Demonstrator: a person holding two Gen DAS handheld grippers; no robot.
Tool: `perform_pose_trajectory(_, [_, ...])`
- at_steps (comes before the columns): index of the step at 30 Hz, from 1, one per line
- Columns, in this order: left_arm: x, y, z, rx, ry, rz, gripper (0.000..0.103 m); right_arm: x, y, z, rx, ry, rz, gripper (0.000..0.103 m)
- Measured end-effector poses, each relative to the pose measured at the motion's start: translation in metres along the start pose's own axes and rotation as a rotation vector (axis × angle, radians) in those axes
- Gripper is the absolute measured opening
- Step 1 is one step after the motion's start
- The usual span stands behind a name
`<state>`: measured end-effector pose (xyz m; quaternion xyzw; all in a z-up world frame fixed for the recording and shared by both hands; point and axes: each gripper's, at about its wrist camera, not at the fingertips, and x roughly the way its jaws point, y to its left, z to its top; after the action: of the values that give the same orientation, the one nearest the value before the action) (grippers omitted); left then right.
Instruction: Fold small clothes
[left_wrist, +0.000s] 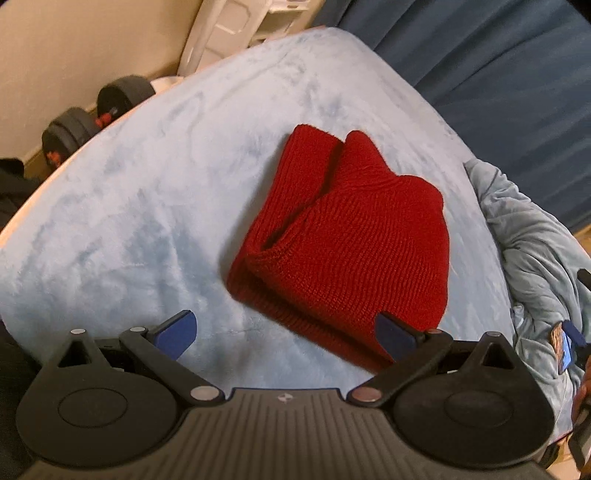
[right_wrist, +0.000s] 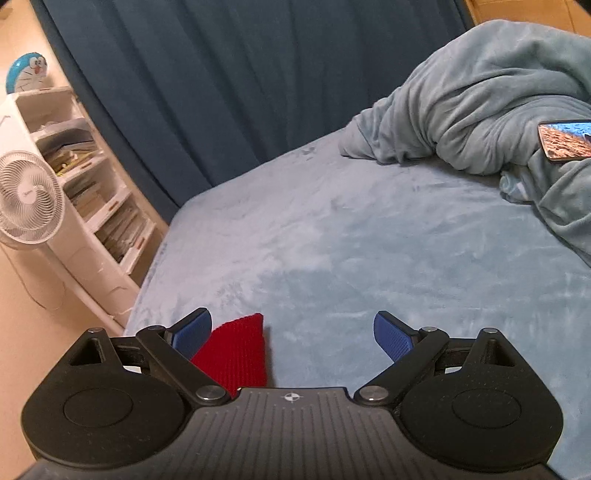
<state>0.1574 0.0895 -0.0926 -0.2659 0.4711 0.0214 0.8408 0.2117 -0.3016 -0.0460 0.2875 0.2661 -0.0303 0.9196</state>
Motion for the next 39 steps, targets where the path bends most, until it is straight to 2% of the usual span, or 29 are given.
perform_pose_trajectory(4, [0.012, -0.003, 0.006, 0.019, 0.057, -0.019, 0.103, 0.011, -0.043, 0.017, 0.135, 0.004, 0.054, 0.095])
perform_pose_trajectory(6, [0.021, -0.013, 0.016, 0.053, 0.11, -0.003, 0.103, 0.006, -0.055, 0.03, 0.123, -0.032, 0.049, 0.094])
perform_pose_trajectory(8, [0.023, -0.025, 0.027, 0.087, 0.138, 0.012, 0.103, -0.008, -0.058, 0.047, 0.038, -0.089, -0.014, 0.094])
perform_pose_trajectory(9, [0.022, -0.031, 0.033, 0.1, 0.148, 0.016, 0.103, -0.018, -0.062, 0.059, 0.039, -0.109, -0.028, 0.094])
perform_pose_trajectory(10, [0.022, -0.037, 0.039, 0.106, 0.16, 0.023, 0.103, -0.03, -0.071, 0.072, 0.115, -0.132, -0.012, 0.094])
perform_pose_trajectory(11, [0.021, -0.042, 0.046, 0.107, 0.17, 0.025, 0.103, -0.042, -0.085, 0.087, 0.278, -0.16, 0.055, 0.094])
perform_pose_trajectory(12, [0.02, -0.047, 0.051, 0.11, 0.173, 0.024, 0.103, -0.058, -0.099, 0.102, 0.471, -0.227, 0.138, 0.095])
perform_pose_trajectory(13, [0.02, -0.053, 0.055, 0.121, 0.175, 0.024, 0.103, -0.073, -0.102, 0.118, 0.548, -0.321, 0.184, 0.099])
perform_pose_trajectory(14, [0.021, -0.059, 0.06, 0.142, 0.176, 0.022, 0.103, -0.084, -0.093, 0.135, 0.466, -0.387, 0.172, 0.099])
perform_pose_trajectory(16, [0.025, -0.07, 0.067, 0.183, 0.163, 0.023, 0.103, -0.093, -0.07, 0.154, 0.243, -0.429, 0.142, 0.099])
perform_pose_trajectory(18, [0.029, -0.074, 0.069, 0.18, 0.135, 0.016, 0.103, -0.086, -0.056, 0.154, 0.165, -0.397, 0.155, 0.101])
perform_pose_trajectory(20, [0.031, -0.074, 0.069, 0.151, 0.105, 0.006, 0.103, -0.067, -0.048, 0.142, 0.16, -0.304, 0.184, 0.101])
perform_pose_trajectory(25, [0.015, -0.063, 0.046, 0.101, 0.019, 0.009, 0.103, -0.036, -0.016, 0.082, 0.11, -0.131, 0.185, 0.1])
perform_pose_trajectory(28, [-0.004, -0.055, 0.023, 0.104, 0.008, 0.034, 0.103, -0.05, 0.005, 0.045, 0.072, -0.086, 0.176, 0.1])
perform_pose_trajectory(31, [-0.027, -0.046, 0.004, 0.099, 0.028, 0.026, 0.103, -0.069, 0.024, 0.025, 0.079, -0.024, 0.138, 0.1])
perform_pose_trajectory(33, [-0.039, -0.042, -0.003, 0.103, 0.033, -0.007, 0.103, -0.079, 0.036, 0.022, 0.076, 0.001, 0.156, 0.1])
perform_pose_trajectory(35, [-0.046, -0.041, -0.004, 0.122, 0.012, -0.01, 0.103, -0.086, 0.046, 0.023, 0.056, -0.009, 0.162, 0.1])
perform_pose_trajectory(37, [-0.048, -0.038, -0.005, 0.104, -0.007, 0.007, 0.103, -0.077, 0.048, 0.025, 0.053, -0.008, 0.148, 0.101])
perform_pose_trajectory(39, [-0.041, -0.034, -0.004, 0.073, 0.005, 0.001, 0.103, -0.056, 0.041, 0.022, 0.059, 0.041, 0.139, 0.101])
